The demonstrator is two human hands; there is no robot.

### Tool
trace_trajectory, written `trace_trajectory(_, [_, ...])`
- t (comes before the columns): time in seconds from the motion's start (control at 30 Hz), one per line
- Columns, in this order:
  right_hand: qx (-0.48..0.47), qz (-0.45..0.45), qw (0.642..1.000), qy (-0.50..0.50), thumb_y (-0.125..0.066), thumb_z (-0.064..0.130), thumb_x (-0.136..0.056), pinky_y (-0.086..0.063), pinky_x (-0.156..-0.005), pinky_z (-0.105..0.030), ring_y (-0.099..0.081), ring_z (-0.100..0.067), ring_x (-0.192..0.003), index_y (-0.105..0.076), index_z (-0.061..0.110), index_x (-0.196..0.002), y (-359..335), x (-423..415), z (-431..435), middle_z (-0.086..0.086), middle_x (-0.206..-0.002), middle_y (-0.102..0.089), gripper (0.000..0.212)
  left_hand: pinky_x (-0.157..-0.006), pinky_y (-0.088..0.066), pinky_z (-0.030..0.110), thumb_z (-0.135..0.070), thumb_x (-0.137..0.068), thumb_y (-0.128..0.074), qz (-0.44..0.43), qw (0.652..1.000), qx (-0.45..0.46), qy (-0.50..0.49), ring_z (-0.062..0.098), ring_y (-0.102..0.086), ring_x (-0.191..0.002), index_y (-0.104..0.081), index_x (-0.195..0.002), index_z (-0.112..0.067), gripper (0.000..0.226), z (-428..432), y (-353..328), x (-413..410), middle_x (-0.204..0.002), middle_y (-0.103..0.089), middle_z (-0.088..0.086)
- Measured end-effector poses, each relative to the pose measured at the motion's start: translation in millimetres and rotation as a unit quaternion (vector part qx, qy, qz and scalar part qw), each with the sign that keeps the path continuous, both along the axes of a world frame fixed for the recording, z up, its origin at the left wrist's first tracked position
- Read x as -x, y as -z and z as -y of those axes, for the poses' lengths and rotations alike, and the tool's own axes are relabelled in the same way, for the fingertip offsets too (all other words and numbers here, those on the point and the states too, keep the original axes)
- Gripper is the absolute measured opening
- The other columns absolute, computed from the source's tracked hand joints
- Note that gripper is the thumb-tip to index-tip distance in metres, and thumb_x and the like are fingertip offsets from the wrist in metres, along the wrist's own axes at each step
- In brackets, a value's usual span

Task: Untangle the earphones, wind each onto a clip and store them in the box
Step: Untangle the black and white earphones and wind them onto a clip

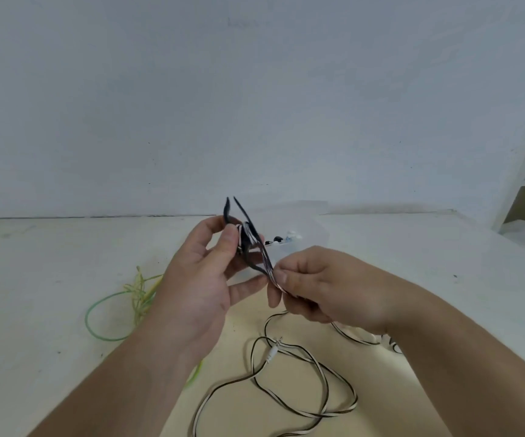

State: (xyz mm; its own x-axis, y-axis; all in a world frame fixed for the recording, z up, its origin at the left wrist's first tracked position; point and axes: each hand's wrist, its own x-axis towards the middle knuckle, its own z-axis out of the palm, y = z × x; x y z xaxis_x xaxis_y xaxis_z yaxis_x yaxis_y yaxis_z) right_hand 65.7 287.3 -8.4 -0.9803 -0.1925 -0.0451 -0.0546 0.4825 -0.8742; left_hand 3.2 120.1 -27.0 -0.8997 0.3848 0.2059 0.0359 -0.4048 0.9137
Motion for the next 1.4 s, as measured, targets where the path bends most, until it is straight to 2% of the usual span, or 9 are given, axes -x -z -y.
trace_trajectory(0.2, [-0.02,-0.001,0.999,-0.05,-0.051,0.024,-0.103,-0.041,-0.056,-0.025,-0.046,-0.016,-0.054,-0.071,0.011,-0.091,-6.8,-5.4,0.0,0.0,-0.061,-0.055,0.027,-0.06,-0.056,0.035,-0.023,-0.103,-0.048,0.029,0.999,0.011,-0.013,0.027,-0.073,-0.079,-0.058,-0.109,-0.014,0.015,-1.9,1.8,-0.5,-0.09,-0.073,0.011])
trace_trajectory(0.3, [0.0,-0.033,0.998,-0.046,-0.062,0.018,-0.095,-0.047,-0.06,-0.025,-0.053,-0.016,-0.056,-0.066,-0.006,-0.089,-10.0,-6.4,-3.1,0.002,-0.059,-0.059,0.025,-0.06,-0.058,0.034,-0.02,-0.102,-0.052,-0.066,0.992,0.1,-0.038,0.026,-0.072,-0.073,-0.061,-0.104,-0.02,0.009,-4.0,7.6,-1.5,-0.09,-0.072,0.013])
trace_trajectory(0.43, [-0.004,-0.105,0.994,0.035,-0.071,0.014,-0.09,-0.049,-0.059,-0.024,-0.057,-0.014,-0.055,-0.067,0.007,-0.071,-17.8,-8.4,-10.0,-0.001,-0.055,-0.058,0.02,-0.072,-0.062,0.047,-0.025,-0.098,-0.058,-0.234,0.943,0.228,-0.066,0.026,-0.071,-0.079,-0.062,-0.099,-0.036,0.012,-5.4,14.7,-1.0,-0.092,-0.069,0.002])
trace_trajectory(0.7, [-0.049,-0.247,0.952,0.172,-0.08,0.015,-0.08,-0.037,-0.049,-0.021,-0.045,-0.01,-0.051,-0.072,0.016,-0.067,-22.5,-6.9,-16.3,0.006,-0.052,-0.054,0.015,-0.075,-0.061,0.048,-0.023,-0.098,-0.059,-0.229,0.936,0.267,-0.007,0.026,-0.07,-0.08,-0.064,-0.097,-0.038,0.017,-3.6,12.0,-3.0,-0.09,-0.069,-0.005])
trace_trajectory(0.9, [0.051,-0.25,0.943,0.215,-0.072,0.012,-0.087,-0.034,-0.044,-0.011,-0.043,-0.005,-0.044,-0.067,0.01,-0.076,-18.3,-1.1,-18.6,0.003,-0.053,-0.052,0.012,-0.07,-0.062,0.038,-0.018,-0.096,-0.06,-0.164,0.958,0.209,0.108,0.022,-0.071,-0.08,-0.069,-0.102,-0.029,0.015,-5.1,6.3,-16.8,-0.094,-0.071,0.004])
trace_trajectory(1.0, [0.057,-0.204,0.954,0.214,-0.067,0.015,-0.092,-0.04,-0.053,-0.017,-0.047,-0.009,-0.051,-0.067,0.012,-0.077,-9.1,6.7,-18.1,0.001,-0.058,-0.053,0.015,-0.066,-0.06,0.036,-0.025,-0.084,-0.061,-0.119,0.975,0.127,0.138,0.025,-0.071,-0.083,-0.07,-0.1,-0.022,0.018,-5.4,1.3,-20.4,-0.095,-0.071,0.011])
trace_trajectory(1.13, [0.027,-0.087,0.986,0.143,-0.054,0.027,-0.102,-0.039,-0.06,-0.032,-0.042,-0.021,-0.059,-0.063,-0.001,-0.085,3.6,10.2,-8.2,-0.005,-0.063,-0.049,0.035,-0.066,-0.058,0.034,-0.025,-0.081,-0.06,-0.095,0.991,0.041,0.088,0.021,-0.07,-0.079,-0.069,-0.097,-0.018,0.019,-6.5,0.6,-15.7,-0.091,-0.07,0.012])
trace_trajectory(1.23, [0.039,-0.058,0.993,0.094,-0.046,0.03,-0.105,-0.034,-0.056,-0.029,-0.033,-0.024,-0.064,-0.054,-0.006,-0.083,7.4,8.8,4.4,-0.006,-0.064,-0.043,0.042,-0.067,-0.058,0.033,-0.026,-0.083,-0.057,-0.046,0.997,0.007,0.062,0.02,-0.071,-0.079,-0.065,-0.098,-0.017,0.019,-7.0,0.4,-11.4,-0.089,-0.07,0.009])
trace_trajectory(1.4, [0.027,-0.042,0.997,0.057,-0.044,0.027,-0.106,-0.036,-0.056,-0.026,-0.04,-0.017,-0.056,-0.067,0.004,-0.093,5.3,4.0,4.8,-0.002,-0.067,-0.051,0.035,-0.062,-0.057,0.032,-0.028,-0.094,-0.054,0.024,0.999,-0.023,-0.013,0.018,-0.069,-0.076,-0.062,-0.104,-0.018,0.016,-1.4,-0.8,0.0,-0.094,-0.071,0.01])
